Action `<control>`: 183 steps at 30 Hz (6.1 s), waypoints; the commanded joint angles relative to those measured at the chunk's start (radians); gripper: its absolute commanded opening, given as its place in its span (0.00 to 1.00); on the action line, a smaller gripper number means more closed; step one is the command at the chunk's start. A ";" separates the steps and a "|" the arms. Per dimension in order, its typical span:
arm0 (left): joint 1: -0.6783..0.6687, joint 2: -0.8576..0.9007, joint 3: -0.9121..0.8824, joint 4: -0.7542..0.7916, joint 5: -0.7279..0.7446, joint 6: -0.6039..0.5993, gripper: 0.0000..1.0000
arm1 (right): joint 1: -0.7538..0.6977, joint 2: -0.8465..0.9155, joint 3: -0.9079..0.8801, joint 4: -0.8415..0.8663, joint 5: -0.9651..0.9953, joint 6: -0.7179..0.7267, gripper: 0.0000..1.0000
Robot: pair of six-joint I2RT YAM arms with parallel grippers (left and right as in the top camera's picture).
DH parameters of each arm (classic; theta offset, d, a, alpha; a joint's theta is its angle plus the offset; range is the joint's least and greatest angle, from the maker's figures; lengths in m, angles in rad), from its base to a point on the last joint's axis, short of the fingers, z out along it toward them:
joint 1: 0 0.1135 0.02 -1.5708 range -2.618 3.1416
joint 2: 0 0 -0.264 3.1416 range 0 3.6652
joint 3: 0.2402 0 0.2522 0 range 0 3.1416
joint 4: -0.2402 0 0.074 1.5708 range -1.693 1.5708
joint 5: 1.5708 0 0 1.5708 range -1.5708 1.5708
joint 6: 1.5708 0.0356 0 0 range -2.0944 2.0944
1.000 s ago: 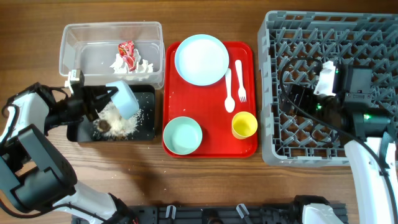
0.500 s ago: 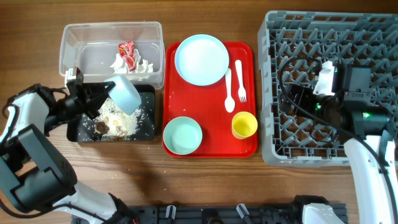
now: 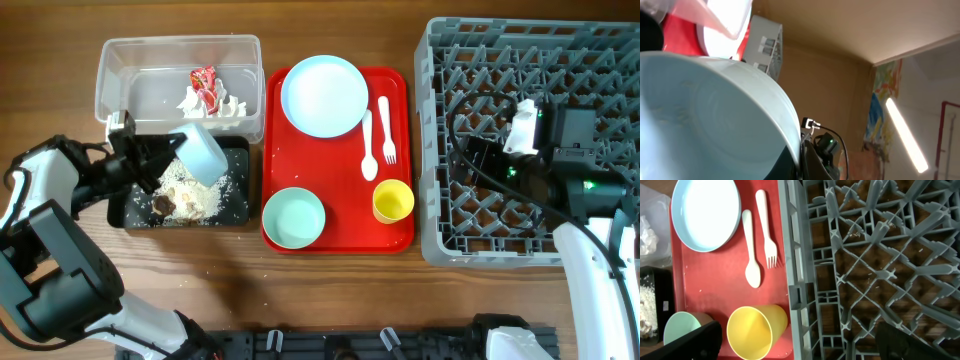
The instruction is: Sort waste into correct bins and load items into the dishwasher rack
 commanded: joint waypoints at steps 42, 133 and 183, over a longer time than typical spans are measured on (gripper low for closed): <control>-0.139 -0.187 0.117 0.173 0.014 -0.188 0.04 | -0.003 0.008 0.022 -0.020 0.006 -0.033 1.00; -0.543 -0.234 0.338 0.171 -1.398 -0.631 0.81 | 0.515 0.767 0.183 0.401 0.084 0.327 0.20; -0.543 -0.234 0.338 0.170 -1.397 -0.632 1.00 | 0.237 0.862 0.304 1.329 1.393 -0.744 0.04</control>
